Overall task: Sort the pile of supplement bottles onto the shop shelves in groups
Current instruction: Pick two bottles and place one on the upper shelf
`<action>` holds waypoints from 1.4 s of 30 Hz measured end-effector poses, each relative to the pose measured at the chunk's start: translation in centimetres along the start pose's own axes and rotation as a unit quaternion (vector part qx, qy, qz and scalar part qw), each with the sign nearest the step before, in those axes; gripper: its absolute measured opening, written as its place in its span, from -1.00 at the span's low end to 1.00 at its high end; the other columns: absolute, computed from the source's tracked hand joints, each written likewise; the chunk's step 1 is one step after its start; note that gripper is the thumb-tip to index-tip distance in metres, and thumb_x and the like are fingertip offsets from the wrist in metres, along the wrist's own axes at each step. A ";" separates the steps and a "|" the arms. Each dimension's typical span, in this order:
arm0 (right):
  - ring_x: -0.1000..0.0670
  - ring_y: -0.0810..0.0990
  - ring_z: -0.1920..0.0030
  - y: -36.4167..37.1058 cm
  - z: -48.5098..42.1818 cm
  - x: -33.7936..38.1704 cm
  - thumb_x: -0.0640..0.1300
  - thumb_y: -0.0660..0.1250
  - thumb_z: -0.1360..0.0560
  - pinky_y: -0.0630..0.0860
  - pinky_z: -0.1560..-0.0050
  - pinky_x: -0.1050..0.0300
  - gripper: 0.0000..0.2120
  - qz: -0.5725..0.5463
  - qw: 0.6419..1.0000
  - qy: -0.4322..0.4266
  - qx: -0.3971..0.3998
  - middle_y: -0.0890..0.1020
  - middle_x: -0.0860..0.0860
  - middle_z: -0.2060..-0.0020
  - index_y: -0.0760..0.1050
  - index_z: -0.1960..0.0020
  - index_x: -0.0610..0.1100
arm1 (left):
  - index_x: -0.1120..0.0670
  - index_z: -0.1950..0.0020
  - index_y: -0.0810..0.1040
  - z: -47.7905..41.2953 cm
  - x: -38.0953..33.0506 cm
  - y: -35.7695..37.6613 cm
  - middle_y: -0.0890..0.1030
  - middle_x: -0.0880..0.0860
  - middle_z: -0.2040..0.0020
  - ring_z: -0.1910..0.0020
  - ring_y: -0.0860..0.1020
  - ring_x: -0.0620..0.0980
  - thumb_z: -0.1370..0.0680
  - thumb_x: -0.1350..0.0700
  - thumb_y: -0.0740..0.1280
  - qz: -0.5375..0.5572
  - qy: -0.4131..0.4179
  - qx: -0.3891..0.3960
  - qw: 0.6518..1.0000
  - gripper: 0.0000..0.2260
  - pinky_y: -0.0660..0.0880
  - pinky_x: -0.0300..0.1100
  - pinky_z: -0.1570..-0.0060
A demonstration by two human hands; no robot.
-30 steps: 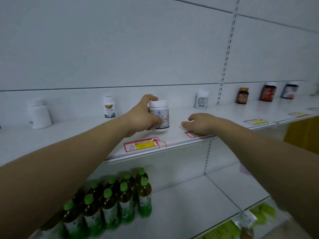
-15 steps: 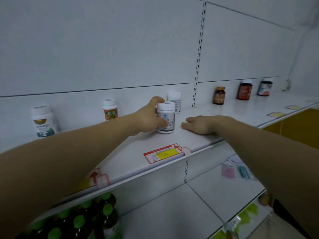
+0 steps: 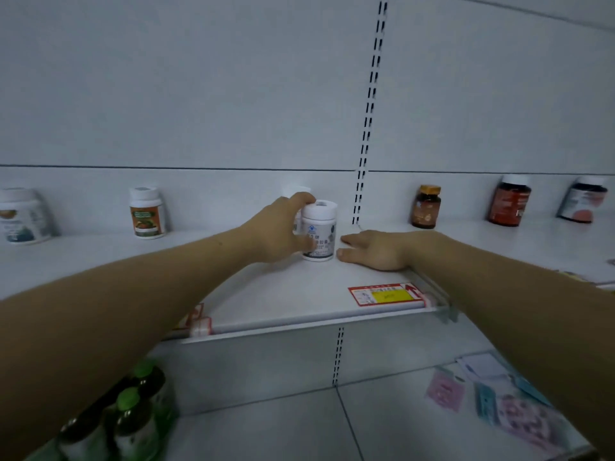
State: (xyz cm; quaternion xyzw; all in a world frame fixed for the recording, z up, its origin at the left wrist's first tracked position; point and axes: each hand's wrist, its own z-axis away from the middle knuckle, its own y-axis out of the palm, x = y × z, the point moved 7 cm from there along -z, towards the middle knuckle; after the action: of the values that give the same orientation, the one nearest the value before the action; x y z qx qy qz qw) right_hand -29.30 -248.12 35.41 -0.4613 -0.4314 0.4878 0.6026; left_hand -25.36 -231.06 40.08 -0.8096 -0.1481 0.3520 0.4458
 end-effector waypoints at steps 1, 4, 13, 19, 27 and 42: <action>-0.07 0.05 -0.54 0.0 0.0 -0.4 0.46 -0.07 -0.48 0.01 -0.51 -0.15 -0.24 -0.004 1.000 -0.014 0.000 0.04 -0.03 -0.56 -0.02 -0.56 0.11 | -0.06 -0.44 0.23 -0.5 0.0 0.0 0.36 0.08 -0.34 -0.22 0.39 0.05 -0.44 0.01 0.46 -0.029 -0.005 -0.016 0.999 -0.36 0.33 -0.15 -0.17; -0.05 0.01 -0.55 0.1 0.2 -1.3 0.39 -0.08 -0.53 -0.04 -0.52 -0.08 -0.29 0.002 0.999 -0.042 0.001 0.01 -0.04 -0.57 -0.04 -0.57 0.08 | -0.07 -0.46 0.23 -1.7 0.2 0.3 0.26 0.10 -0.42 -0.39 0.24 0.11 -0.43 -0.05 0.46 -0.088 -0.029 -0.048 0.995 -0.33 0.25 -0.03 -0.33; -0.05 -0.07 -0.55 0.8 0.3 -2.2 0.43 -0.13 -0.50 -0.08 -0.49 -0.21 -0.30 0.018 0.998 -0.051 -0.018 -0.05 0.04 -0.57 -0.10 -0.55 0.17 | -0.07 -0.53 0.12 -5.2 1.1 1.4 0.03 0.06 -0.56 -0.54 -0.08 0.10 -0.46 -0.14 0.40 -0.179 -0.056 -0.057 0.981 -0.27 0.03 0.08 -0.46; -0.06 -0.06 -0.55 0.9 0.0 -2.3 0.45 -0.14 -0.49 -0.06 -0.48 -0.23 -0.29 0.017 0.998 -0.057 -0.029 -0.03 0.05 -0.57 -0.08 -0.55 0.17 | 0.02 -0.45 0.26 -6.6 1.5 1.3 0.33 0.06 -0.40 -0.39 0.23 0.10 -0.42 -0.08 0.44 -0.164 -0.043 -0.063 0.983 -0.33 0.26 0.07 -0.36; -0.07 -0.05 -0.55 0.9 0.0 -2.4 0.46 -0.13 -0.48 -0.06 -0.47 -0.24 -0.28 0.008 0.998 -0.059 -0.037 -0.02 0.04 -0.57 -0.06 -0.55 0.17 | -0.01 -0.44 0.26 -7.8 1.4 2.1 0.29 0.12 -0.29 -0.32 0.21 0.14 -0.45 -0.07 0.40 -0.205 -0.072 -0.091 0.972 -0.38 0.36 0.05 -0.21; -0.08 0.09 -0.53 0.2 0.6 -2.0 0.46 0.00 -0.46 0.04 -0.49 -0.16 -0.25 -0.037 0.997 -0.062 -0.042 0.10 0.02 -0.55 0.07 -0.54 0.13 | -0.01 -0.54 0.06 -4.8 0.5 0.4 0.09 0.10 -0.52 -0.48 0.11 0.15 -0.48 -0.14 0.36 -0.203 -0.142 -0.049 0.968 -0.26 0.18 0.11 -0.41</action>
State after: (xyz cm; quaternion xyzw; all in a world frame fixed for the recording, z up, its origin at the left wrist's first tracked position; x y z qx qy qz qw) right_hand -30.19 -250.03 35.19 -0.4384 -0.5048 0.4745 0.5726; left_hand -21.66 -234.02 41.23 -0.7253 -0.3879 0.3576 0.4422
